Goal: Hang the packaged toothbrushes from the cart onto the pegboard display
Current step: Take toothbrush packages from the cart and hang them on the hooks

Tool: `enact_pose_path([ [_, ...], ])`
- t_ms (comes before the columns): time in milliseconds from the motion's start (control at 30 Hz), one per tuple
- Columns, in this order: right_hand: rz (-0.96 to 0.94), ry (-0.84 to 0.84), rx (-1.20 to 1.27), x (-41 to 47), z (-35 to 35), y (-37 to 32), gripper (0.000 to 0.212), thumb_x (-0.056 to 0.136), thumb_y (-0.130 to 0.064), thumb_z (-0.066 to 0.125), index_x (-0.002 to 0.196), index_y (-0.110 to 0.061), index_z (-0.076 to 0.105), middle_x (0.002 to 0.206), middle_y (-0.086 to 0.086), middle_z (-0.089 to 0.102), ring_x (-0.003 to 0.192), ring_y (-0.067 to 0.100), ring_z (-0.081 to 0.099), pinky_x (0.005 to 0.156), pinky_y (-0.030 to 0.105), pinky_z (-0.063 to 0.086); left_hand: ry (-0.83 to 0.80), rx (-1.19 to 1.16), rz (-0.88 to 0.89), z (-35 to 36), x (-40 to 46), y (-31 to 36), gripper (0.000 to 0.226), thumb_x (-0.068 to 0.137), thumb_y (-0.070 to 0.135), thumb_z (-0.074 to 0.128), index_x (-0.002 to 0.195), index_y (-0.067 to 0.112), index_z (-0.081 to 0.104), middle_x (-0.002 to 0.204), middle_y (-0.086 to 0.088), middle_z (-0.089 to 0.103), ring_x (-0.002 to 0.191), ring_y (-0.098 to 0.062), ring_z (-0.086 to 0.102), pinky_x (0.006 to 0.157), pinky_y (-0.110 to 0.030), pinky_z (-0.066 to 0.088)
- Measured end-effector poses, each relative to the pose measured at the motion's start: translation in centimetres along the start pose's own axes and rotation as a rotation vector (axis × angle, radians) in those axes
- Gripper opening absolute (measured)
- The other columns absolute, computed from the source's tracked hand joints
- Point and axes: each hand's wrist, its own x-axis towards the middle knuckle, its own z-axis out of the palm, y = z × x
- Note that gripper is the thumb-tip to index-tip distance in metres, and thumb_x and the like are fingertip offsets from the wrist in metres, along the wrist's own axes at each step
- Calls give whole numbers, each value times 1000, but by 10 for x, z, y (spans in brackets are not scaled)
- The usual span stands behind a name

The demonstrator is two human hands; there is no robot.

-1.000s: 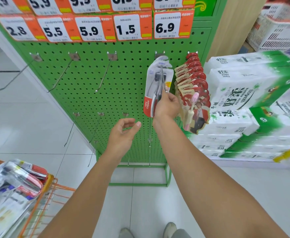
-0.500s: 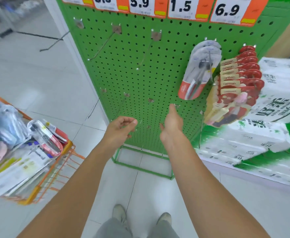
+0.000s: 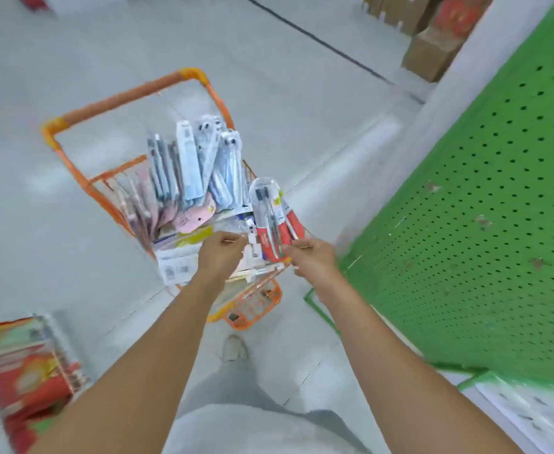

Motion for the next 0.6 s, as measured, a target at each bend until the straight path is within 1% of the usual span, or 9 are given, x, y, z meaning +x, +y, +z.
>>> enact_pose_path([
  [33, -37, 30, -53, 13, 20, -4, 40, 65, -41, 85, 95, -19, 70, 86, -5, 72, 77, 13, 68, 82, 38, 60, -8, -3, -19, -16, 10, -1, 10, 83, 27, 73, 81, 21, 65, 79, -6, 68, 63, -19, 62, 65, -30, 44],
  [67, -77, 53, -93, 24, 38, -9, 38, 67, -41, 83, 95, -20, 68, 83, -12, 70, 75, 6, 67, 79, 31, 58, -19, -3, -38, -29, 21, -2, 8, 87, 25, 72, 86, 21, 65, 83, -7, 69, 66, -19, 62, 64, -29, 44],
  [100, -101, 79, -132, 33, 51, -15, 28, 75, -35, 81, 94, -22, 65, 78, -16, 67, 70, -2, 63, 70, 21, 52, -37, -11, -49, -39, 28, -1, 8, 89, 24, 72, 91, 20, 65, 85, -7, 69, 69, -20, 62, 65, -30, 46],
  [133, -104, 115, -157, 42, 59, -21, 19, 82, -27, 77, 92, -24, 61, 78, -17, 63, 69, -4, 61, 63, 18, 44, -58, -24, -58, -46, 35, 1, 9, 90, 24, 71, 94, 20, 65, 87, -7, 70, 73, -20, 63, 67, -32, 47],
  [200, -92, 187, -220, 63, 66, -29, 16, 86, -23, 72, 96, -21, 59, 89, -5, 66, 83, 13, 66, 67, 24, 40, -101, -44, -54, -52, 48, 3, 9, 91, 25, 71, 97, 22, 64, 93, -6, 70, 79, -21, 65, 72, -35, 50],
  [267, -27, 233, -296, 89, 68, -27, 30, 88, -27, 70, 112, -13, 59, 107, 4, 65, 99, 26, 64, 77, 29, 42, -152, -20, -51, -51, 58, 7, 9, 93, 26, 68, 100, 23, 63, 100, -2, 70, 85, -18, 68, 78, -35, 53],
  [300, 3, 231, -332, 98, 67, -27, 33, 89, -27, 69, 116, -11, 58, 109, 5, 63, 102, 28, 63, 79, 31, 43, -178, -5, -54, -50, 61, 8, 11, 94, 27, 67, 103, 22, 64, 102, 0, 70, 87, -16, 68, 79, -34, 54],
  [467, 50, 164, -425, 128, 67, -22, 24, 94, -25, 67, 112, -9, 68, 111, 4, 67, 99, 23, 61, 91, 33, 48, -242, 30, -83, -32, 73, 13, 17, 95, 29, 66, 108, 19, 64, 106, 1, 69, 96, -18, 69, 85, -37, 56],
  [600, 19, 203, -391, 141, 60, -11, 7, 94, -18, 66, 97, -15, 71, 101, 1, 72, 86, 17, 63, 77, 27, 45, -247, 39, -96, -15, 88, 14, 9, 95, 28, 67, 101, 22, 63, 99, 2, 68, 88, -16, 66, 81, -36, 56],
])
